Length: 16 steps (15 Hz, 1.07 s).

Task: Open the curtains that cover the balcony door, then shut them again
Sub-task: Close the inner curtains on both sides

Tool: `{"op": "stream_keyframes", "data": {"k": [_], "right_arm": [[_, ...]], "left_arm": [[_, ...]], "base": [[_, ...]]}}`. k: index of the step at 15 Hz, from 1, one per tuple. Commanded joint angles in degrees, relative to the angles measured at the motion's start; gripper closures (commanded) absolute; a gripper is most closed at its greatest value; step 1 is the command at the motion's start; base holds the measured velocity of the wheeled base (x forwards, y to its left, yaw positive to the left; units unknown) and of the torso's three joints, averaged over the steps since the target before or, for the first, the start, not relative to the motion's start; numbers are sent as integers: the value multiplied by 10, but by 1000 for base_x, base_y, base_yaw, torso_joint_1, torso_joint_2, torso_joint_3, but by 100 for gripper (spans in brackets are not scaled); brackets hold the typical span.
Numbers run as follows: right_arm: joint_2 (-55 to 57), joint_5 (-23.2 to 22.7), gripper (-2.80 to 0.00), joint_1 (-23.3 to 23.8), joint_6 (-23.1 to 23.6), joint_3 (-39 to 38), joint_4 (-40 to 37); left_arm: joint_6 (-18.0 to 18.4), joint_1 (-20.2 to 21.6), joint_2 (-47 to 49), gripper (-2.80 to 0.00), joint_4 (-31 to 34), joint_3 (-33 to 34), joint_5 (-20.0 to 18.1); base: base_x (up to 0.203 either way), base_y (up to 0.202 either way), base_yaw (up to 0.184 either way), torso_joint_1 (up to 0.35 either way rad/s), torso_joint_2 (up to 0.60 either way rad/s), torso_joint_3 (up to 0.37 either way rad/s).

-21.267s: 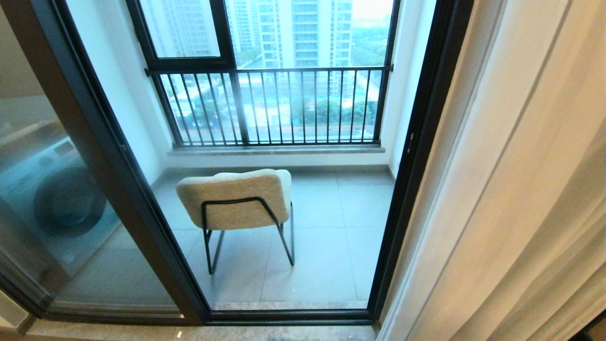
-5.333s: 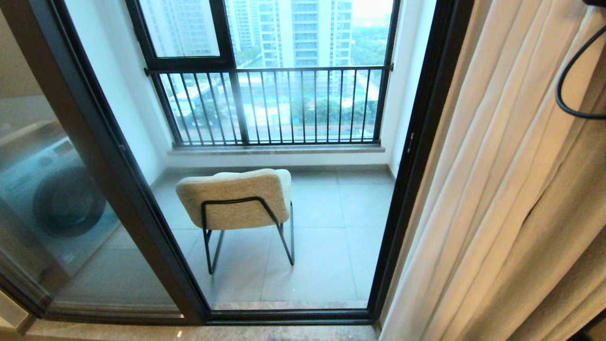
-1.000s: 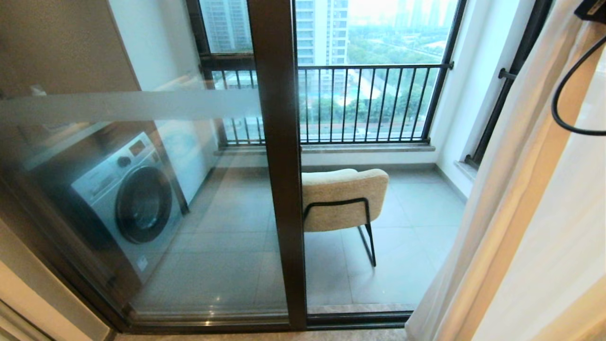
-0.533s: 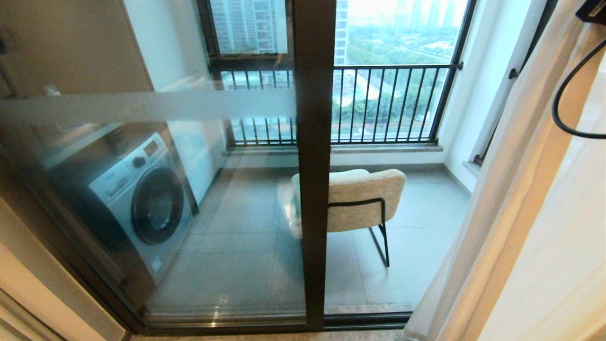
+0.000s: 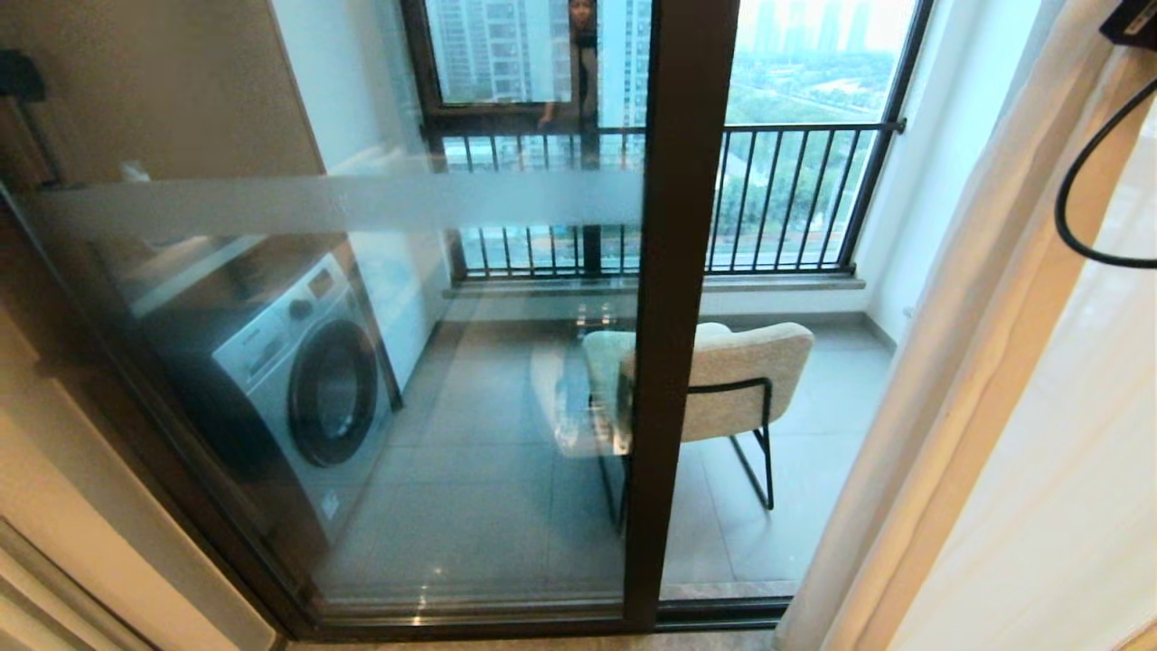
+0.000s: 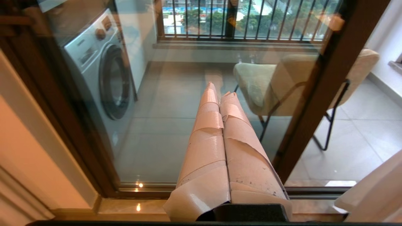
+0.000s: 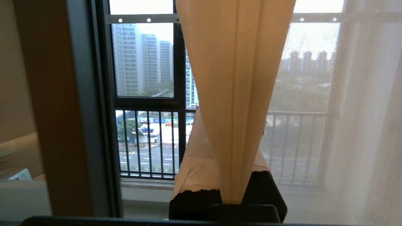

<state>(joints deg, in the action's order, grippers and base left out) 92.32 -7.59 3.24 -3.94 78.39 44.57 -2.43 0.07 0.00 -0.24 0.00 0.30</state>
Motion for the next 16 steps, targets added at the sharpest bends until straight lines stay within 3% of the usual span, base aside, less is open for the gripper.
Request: {"op": "stream_keyframes", "data": {"k": [1,9,16], "right_arm": [[2,-1,0,-1,0,-2,2],[3,-1,0,-1,0,-1,2],[4,-1,0,0,-1,0,2]], "left_arm": [[0,0,0,0,0,0,0],[0,0,0,0,0,0,0],[-1,0,0,0,0,0,0]], "base": [[0,187,0,2,2,2],[0,183,1,2,3,1],[0,12,1,0,0,0]]}}
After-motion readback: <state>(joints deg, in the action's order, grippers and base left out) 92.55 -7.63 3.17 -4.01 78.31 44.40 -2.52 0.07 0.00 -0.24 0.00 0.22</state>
